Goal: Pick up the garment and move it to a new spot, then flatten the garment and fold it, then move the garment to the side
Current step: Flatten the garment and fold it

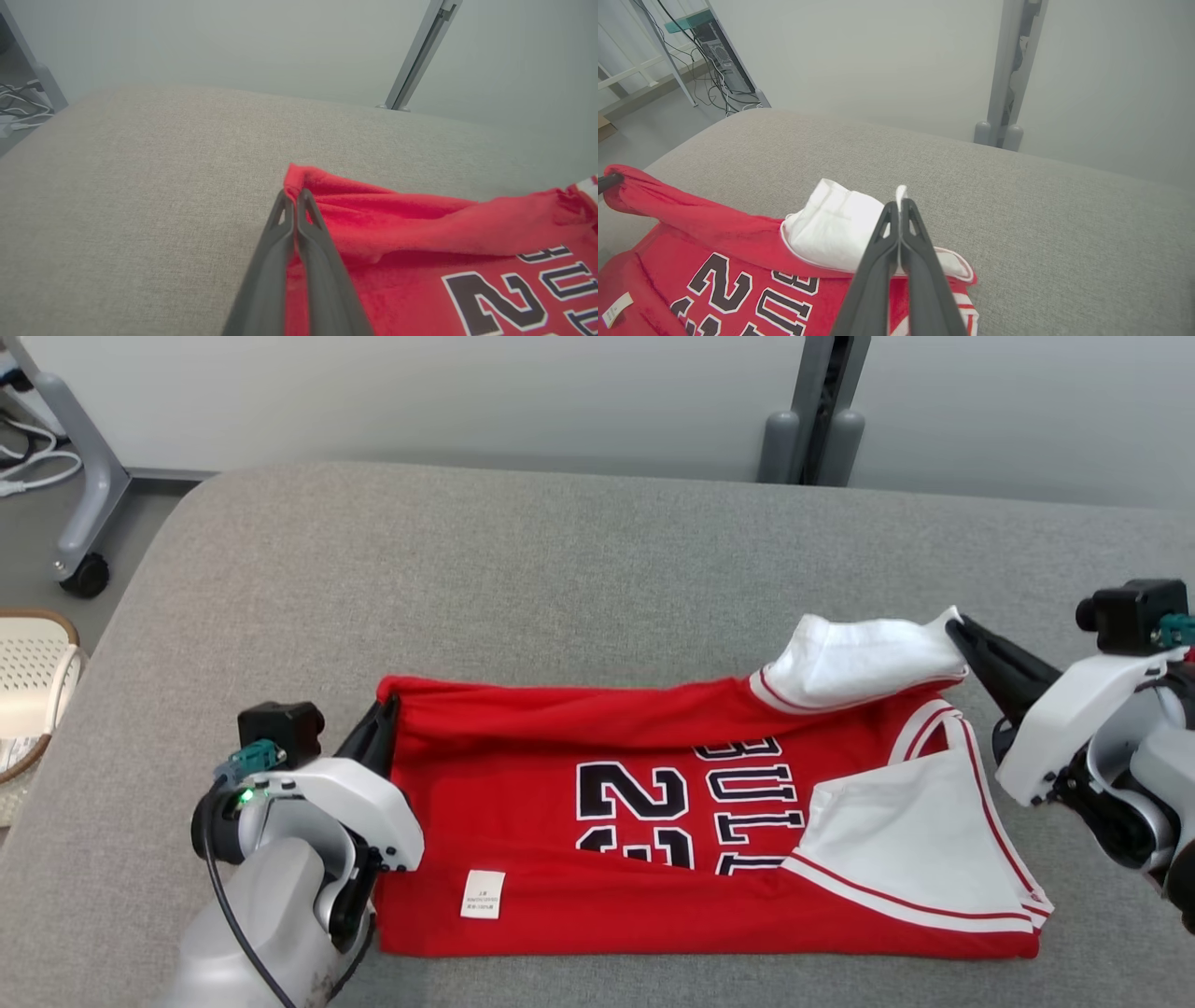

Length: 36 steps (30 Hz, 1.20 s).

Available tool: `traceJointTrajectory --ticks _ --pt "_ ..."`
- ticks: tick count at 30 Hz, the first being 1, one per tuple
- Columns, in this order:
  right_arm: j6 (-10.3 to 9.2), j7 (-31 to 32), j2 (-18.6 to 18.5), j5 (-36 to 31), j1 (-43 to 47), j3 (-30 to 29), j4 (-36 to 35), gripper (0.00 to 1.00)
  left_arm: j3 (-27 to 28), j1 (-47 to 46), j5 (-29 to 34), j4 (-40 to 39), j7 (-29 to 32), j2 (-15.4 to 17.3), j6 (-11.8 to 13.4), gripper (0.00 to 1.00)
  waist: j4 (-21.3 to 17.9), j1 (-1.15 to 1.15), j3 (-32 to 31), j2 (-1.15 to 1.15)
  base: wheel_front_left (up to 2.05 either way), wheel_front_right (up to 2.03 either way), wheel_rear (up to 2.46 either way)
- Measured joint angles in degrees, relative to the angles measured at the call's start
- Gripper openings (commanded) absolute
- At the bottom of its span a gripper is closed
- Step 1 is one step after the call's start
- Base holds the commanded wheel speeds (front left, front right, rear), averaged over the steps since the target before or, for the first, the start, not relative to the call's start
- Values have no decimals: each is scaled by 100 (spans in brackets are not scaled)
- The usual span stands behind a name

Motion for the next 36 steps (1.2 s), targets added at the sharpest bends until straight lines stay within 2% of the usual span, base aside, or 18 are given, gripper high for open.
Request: traceJointTrajectory --ticks 10,22,36 --pt "0 43 -166 -35 503 3 -359 0 -9 582 -278 -315 420 48 -41 0 -60 0 -326 0 0 0 0" --pt "0 138 -347 -158 962 -99 -643 0 148 1176 -622 -1062 772 213 169 0 -87 0 -434 0 0 0 0" --pt "0 568 -610 -313 1426 -500 -912 0 -13 1788 -601 -2112 1404 683 554 0 -126 0 -513 0 0 0 0"
